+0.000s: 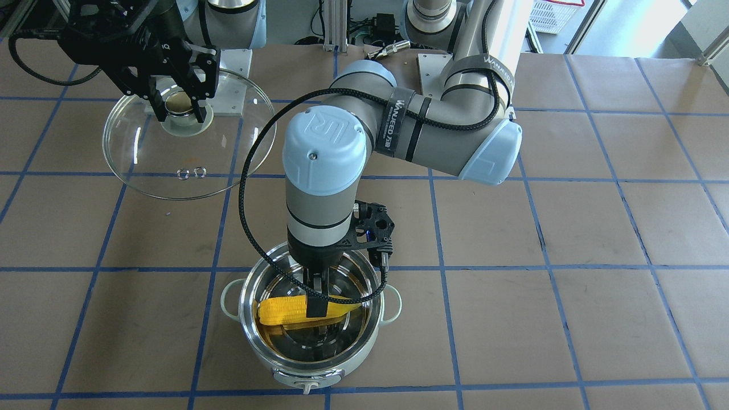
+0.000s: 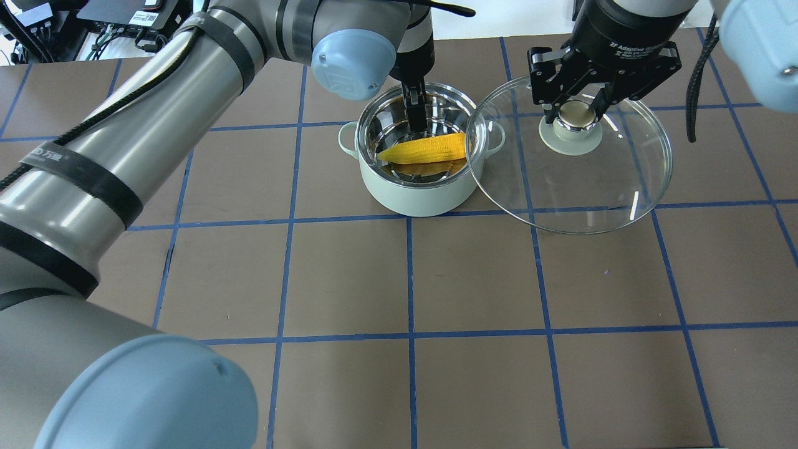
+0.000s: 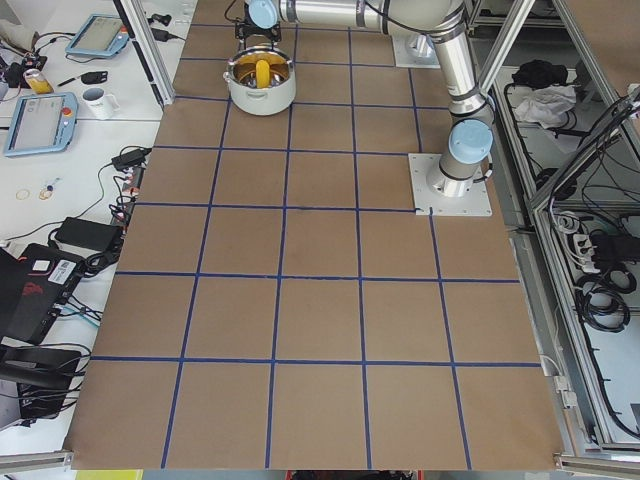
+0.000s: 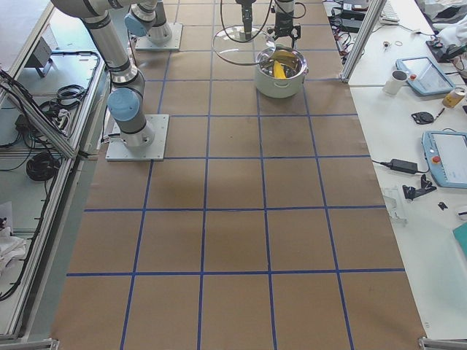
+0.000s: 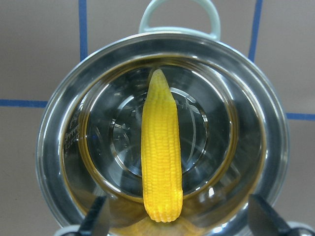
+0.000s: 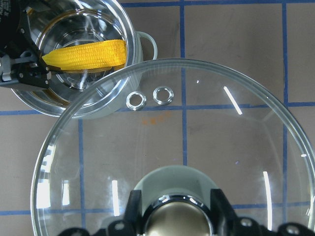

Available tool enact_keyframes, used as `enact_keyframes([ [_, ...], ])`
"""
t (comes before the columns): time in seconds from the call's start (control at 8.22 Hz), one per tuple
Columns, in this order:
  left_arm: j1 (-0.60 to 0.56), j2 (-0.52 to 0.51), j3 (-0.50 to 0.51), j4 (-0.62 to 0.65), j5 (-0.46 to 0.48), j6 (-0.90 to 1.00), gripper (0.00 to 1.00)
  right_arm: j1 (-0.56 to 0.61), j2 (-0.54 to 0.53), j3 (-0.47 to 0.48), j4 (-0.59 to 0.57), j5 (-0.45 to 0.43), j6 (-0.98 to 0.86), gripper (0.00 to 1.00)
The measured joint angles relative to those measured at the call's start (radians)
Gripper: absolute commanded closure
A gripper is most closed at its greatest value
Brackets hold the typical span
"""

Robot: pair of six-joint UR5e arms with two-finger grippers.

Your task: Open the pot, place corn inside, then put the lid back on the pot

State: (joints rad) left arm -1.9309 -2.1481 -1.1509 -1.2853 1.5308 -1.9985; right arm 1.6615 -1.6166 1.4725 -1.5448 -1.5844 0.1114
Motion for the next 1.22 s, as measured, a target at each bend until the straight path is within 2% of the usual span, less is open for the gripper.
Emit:
enact_keyframes([
  [0.24,0.006,0.081,-0.019,-0.011,0.000,0.133,0.00,-0.025,0.016,-0.016,-0.005,0.007,0.002,0.74],
  [0.61,0.076,0.211,-0.110,-0.029,0.001,0.357,0.00,-0.027,0.147,-0.092,-0.099,0.013,0.009,0.74],
  [0.97,0.199,0.344,-0.238,-0.062,0.002,0.602,0.00,0.068,0.291,-0.123,-0.246,0.006,0.114,0.76],
  [1.22,0.295,0.405,-0.269,-0.117,0.005,0.785,0.00,0.171,0.393,-0.148,-0.339,-0.002,0.215,0.76],
])
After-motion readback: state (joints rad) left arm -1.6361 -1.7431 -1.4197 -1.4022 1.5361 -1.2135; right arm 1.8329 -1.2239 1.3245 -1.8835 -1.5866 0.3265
